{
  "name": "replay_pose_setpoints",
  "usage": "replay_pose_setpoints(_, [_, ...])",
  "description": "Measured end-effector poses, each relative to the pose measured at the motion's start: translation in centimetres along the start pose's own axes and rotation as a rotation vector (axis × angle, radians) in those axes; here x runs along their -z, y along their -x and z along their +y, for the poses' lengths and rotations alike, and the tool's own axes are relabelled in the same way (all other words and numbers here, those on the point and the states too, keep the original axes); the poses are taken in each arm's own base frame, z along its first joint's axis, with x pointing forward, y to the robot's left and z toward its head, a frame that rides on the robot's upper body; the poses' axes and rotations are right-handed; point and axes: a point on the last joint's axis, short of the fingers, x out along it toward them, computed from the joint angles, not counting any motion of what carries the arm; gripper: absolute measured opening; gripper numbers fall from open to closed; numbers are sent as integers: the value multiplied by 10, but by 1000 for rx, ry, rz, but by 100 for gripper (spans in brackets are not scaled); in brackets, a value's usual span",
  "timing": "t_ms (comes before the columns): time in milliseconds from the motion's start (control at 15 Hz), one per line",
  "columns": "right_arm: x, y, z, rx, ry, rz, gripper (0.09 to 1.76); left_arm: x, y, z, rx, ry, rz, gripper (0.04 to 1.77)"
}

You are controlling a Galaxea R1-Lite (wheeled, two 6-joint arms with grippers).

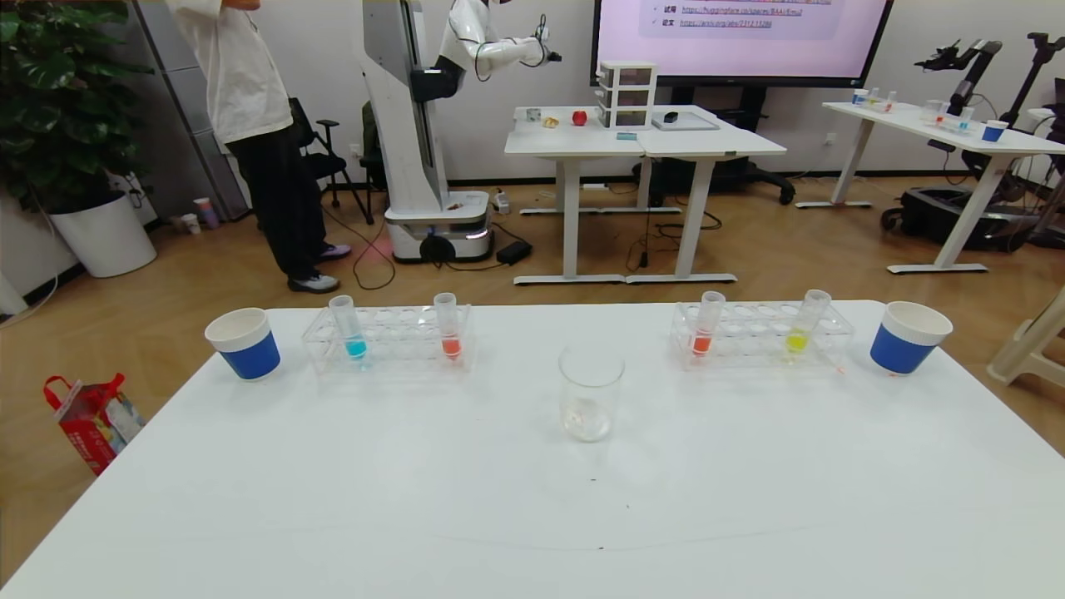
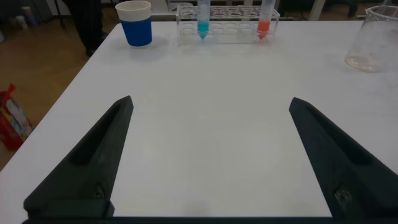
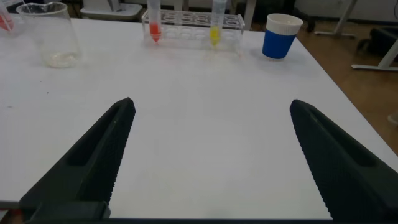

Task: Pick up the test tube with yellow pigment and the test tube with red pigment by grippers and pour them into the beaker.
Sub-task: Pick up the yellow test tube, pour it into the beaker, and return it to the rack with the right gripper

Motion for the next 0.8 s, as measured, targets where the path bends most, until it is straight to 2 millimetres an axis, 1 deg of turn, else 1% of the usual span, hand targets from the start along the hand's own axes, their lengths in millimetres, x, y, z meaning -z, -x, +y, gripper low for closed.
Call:
replay_pose_setpoints(267, [-27, 3, -1, -5, 2, -49, 174, 0, 0, 0, 0, 0, 0, 175])
replay_pose_setpoints(400, [-49, -4, -1, -12, 1, -40, 174, 0, 0, 0, 0, 0, 0, 175])
replay_pose_setpoints(533, [-74, -20, -2, -18, 1, -42, 174, 0, 0, 0, 0, 0, 0, 175])
replay_pose_setpoints(600, [-86, -32, -3, -21, 1, -46, 174, 0, 0, 0, 0, 0, 0, 175])
replay_pose_setpoints(667, [-95, -46, -3, -23, 1, -45, 174, 0, 0, 0, 0, 0, 0, 175])
replay_pose_setpoints(800, [-108, -79, -3, -27, 0, -19, 174, 0, 0, 0, 0, 0, 0, 175])
